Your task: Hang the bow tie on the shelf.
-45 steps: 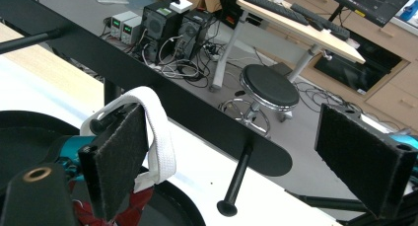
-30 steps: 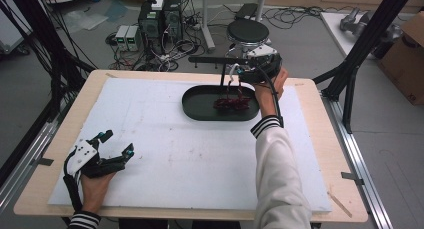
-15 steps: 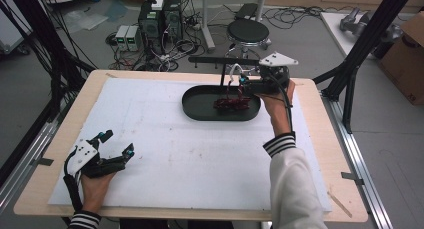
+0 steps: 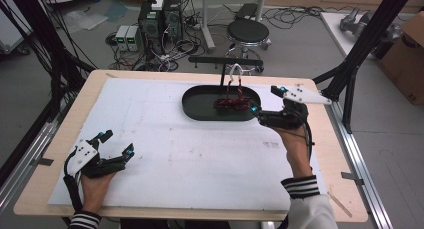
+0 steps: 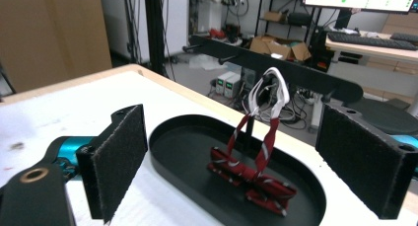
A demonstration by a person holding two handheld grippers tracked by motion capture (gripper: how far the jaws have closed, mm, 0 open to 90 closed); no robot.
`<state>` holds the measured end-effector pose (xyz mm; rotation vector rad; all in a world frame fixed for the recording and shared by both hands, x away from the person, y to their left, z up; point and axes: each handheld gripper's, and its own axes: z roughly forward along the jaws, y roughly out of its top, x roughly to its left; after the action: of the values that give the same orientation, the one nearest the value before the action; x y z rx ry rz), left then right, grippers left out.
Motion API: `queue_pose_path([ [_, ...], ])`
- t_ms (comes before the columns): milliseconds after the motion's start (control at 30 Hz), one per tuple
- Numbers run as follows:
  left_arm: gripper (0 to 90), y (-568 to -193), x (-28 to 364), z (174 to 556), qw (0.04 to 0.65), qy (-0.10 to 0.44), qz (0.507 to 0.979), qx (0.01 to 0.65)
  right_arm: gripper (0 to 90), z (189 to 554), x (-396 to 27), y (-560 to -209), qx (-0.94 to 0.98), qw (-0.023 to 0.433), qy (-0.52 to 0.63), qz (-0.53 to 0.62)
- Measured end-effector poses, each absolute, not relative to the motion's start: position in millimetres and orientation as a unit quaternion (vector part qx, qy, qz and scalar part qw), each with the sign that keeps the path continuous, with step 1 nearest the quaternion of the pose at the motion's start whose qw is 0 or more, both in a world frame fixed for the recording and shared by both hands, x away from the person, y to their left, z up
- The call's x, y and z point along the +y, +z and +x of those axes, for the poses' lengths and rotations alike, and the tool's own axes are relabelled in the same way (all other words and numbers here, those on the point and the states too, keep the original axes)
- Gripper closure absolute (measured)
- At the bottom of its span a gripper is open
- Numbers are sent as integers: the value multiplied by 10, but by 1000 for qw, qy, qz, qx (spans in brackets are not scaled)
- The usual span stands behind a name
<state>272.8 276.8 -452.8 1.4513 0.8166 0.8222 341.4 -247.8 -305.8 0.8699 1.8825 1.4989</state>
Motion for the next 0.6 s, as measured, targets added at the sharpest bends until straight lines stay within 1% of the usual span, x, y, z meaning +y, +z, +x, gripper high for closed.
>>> queue_pose_path([
  [67,111,-4527,2770,2727,599,354,626,352,114,3295,-2524,-3135,696,284,572,328],
  [133,111,-4527,2773,2728,598,354,627,352,114,3188,-2567,-3227,692,291,576,323],
  [267,111,-4528,2769,2726,600,355,625,351,114,3000,-2641,-3477,675,293,592,327],
  [400,111,-4528,2770,2722,599,357,625,351,113,2865,-2688,-3773,656,294,608,338],
  [467,111,-4528,2770,2723,599,355,625,351,113,2815,-2698,-3896,647,299,608,350],
  [500,111,-4529,2769,2724,600,356,625,351,107,2783,-2700,-3976,637,311,610,354],
  [600,111,-4528,2766,2722,598,358,626,350,107,2734,-2687,-4125,631,318,615,350],
])
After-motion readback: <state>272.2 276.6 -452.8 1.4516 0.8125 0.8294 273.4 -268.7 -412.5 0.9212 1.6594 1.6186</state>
